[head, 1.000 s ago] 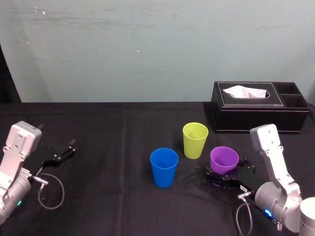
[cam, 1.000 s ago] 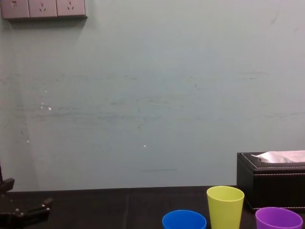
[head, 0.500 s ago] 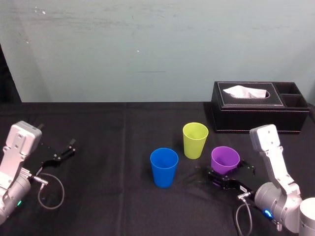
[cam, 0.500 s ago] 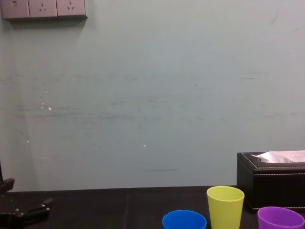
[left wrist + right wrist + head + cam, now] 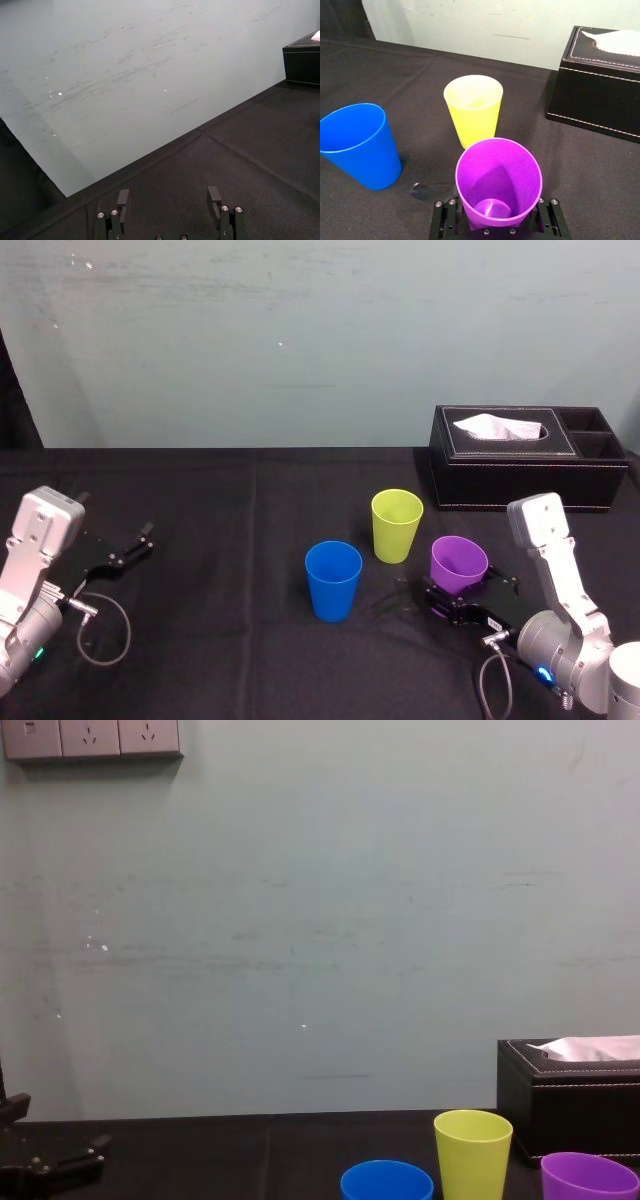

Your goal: Stack the three plastic cups sequentially using one hand.

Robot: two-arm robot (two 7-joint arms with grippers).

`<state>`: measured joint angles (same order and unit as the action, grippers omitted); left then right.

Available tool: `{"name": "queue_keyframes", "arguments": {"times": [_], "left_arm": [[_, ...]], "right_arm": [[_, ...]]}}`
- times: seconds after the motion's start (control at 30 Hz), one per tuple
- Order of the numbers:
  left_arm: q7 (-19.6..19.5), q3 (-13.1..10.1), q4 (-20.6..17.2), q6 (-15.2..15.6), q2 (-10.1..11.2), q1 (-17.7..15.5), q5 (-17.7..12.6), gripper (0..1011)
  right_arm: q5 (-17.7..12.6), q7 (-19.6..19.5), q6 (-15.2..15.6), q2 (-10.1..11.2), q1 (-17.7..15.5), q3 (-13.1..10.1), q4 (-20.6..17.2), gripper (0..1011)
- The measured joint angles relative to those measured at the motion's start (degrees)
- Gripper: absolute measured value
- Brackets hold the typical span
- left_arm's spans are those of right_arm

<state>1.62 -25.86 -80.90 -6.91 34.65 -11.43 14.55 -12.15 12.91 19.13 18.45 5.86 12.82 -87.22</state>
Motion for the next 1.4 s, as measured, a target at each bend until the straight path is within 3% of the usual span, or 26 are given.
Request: {"name": "queue_keyframes", "arguments": {"times": [0.43, 1.4], "left_arm": [[0.00, 0.00, 0.00, 0.00, 0.00, 0.00, 0.00, 1000], [0.00, 0.00, 0.00, 0.00, 0.00, 0.00, 0.00, 1000]], "right_arm": [[-0.06, -0.03, 0.01, 0.00, 0.00, 0.00, 0.00, 716], [3.15, 1.94, 0.06, 0.46, 0.88, -0.57, -4.55, 716]]}}
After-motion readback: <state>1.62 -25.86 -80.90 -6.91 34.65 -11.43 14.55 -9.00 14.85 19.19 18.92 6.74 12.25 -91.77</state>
